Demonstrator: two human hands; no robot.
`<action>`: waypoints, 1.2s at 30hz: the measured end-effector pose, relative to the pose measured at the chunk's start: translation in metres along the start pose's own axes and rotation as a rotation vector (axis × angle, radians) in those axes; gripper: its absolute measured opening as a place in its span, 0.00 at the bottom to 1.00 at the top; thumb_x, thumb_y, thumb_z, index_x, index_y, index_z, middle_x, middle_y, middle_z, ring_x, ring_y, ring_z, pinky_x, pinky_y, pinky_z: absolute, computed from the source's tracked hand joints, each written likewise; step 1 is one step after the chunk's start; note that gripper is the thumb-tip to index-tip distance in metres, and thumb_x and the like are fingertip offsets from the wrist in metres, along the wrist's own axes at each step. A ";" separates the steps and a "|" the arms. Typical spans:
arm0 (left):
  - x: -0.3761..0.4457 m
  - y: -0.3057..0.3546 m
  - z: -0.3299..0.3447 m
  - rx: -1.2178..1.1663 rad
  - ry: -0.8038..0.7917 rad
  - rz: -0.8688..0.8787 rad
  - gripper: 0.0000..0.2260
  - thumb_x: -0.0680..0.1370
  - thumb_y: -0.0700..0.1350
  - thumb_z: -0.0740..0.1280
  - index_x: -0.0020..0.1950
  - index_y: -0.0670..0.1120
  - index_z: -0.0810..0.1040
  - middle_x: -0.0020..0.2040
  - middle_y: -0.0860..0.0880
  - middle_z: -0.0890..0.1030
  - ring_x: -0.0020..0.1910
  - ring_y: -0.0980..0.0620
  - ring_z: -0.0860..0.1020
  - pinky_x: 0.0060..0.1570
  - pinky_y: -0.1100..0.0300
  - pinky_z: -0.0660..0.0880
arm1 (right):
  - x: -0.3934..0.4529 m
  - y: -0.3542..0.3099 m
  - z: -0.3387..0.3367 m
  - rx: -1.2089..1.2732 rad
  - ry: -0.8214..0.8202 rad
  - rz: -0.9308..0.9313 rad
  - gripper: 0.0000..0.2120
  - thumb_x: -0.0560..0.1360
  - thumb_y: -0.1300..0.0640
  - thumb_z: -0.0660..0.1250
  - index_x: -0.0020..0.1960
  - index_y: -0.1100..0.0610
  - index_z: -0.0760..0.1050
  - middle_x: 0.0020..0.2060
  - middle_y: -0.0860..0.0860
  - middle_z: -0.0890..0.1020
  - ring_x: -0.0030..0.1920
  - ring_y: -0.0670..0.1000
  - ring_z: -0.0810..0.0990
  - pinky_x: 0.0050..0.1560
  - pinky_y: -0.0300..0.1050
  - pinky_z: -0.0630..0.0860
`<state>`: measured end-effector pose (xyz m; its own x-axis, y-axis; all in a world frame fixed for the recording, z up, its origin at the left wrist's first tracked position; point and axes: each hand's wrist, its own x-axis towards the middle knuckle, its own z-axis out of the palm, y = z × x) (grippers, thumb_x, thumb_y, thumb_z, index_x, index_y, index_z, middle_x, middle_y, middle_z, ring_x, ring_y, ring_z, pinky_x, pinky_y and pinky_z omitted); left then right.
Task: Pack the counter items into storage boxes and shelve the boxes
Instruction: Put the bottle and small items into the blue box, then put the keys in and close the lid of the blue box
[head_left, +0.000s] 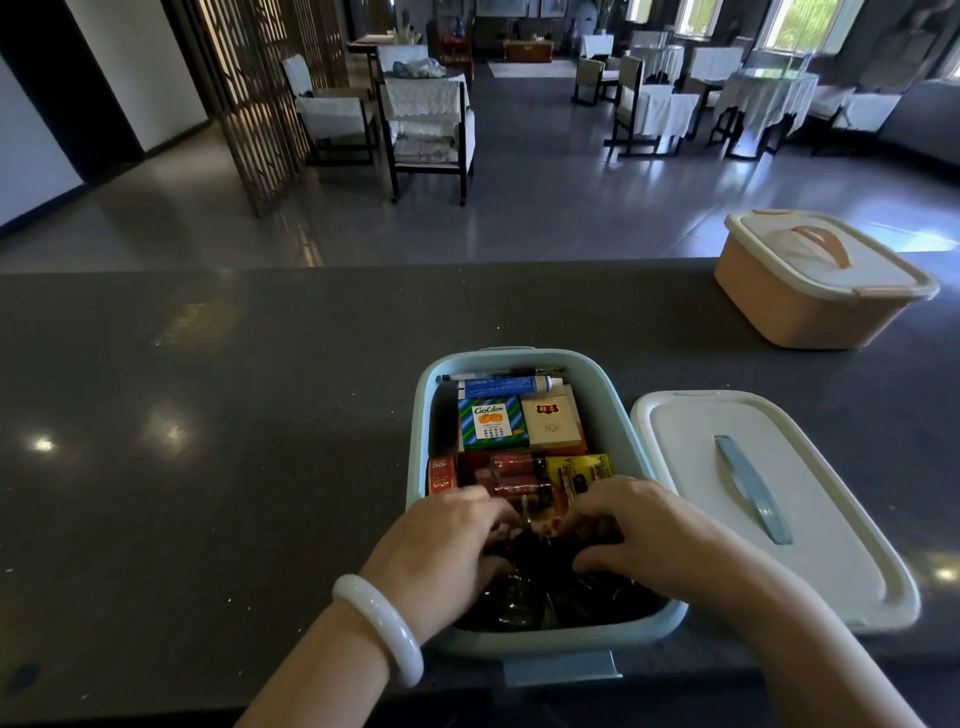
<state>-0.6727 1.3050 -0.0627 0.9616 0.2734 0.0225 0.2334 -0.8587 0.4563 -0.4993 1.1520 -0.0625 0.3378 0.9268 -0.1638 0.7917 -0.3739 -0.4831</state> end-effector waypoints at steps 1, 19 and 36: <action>0.000 -0.001 0.001 -0.022 0.021 0.007 0.22 0.76 0.45 0.70 0.68 0.60 0.71 0.58 0.63 0.74 0.55 0.63 0.73 0.48 0.75 0.67 | 0.000 0.000 0.000 0.005 0.014 -0.005 0.14 0.69 0.44 0.73 0.54 0.39 0.76 0.44 0.33 0.74 0.44 0.31 0.73 0.37 0.26 0.70; -0.045 -0.045 -0.033 0.148 0.257 -0.096 0.19 0.76 0.48 0.69 0.66 0.54 0.74 0.68 0.51 0.70 0.67 0.53 0.68 0.66 0.57 0.66 | 0.078 -0.081 -0.018 0.075 0.168 -0.223 0.07 0.71 0.52 0.73 0.45 0.41 0.79 0.40 0.36 0.80 0.44 0.34 0.77 0.44 0.27 0.70; -0.184 -0.287 -0.124 0.497 0.080 -0.913 0.25 0.80 0.53 0.61 0.75 0.49 0.59 0.76 0.44 0.55 0.75 0.40 0.54 0.74 0.40 0.49 | 0.296 -0.327 0.105 -0.407 -0.406 -0.523 0.25 0.77 0.46 0.65 0.71 0.50 0.65 0.67 0.48 0.68 0.66 0.50 0.66 0.64 0.48 0.69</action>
<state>-0.9342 1.5555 -0.0874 0.3813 0.9209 -0.0804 0.9176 -0.3876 -0.0878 -0.7119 1.5519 -0.0437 -0.2821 0.8965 -0.3416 0.9479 0.2055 -0.2435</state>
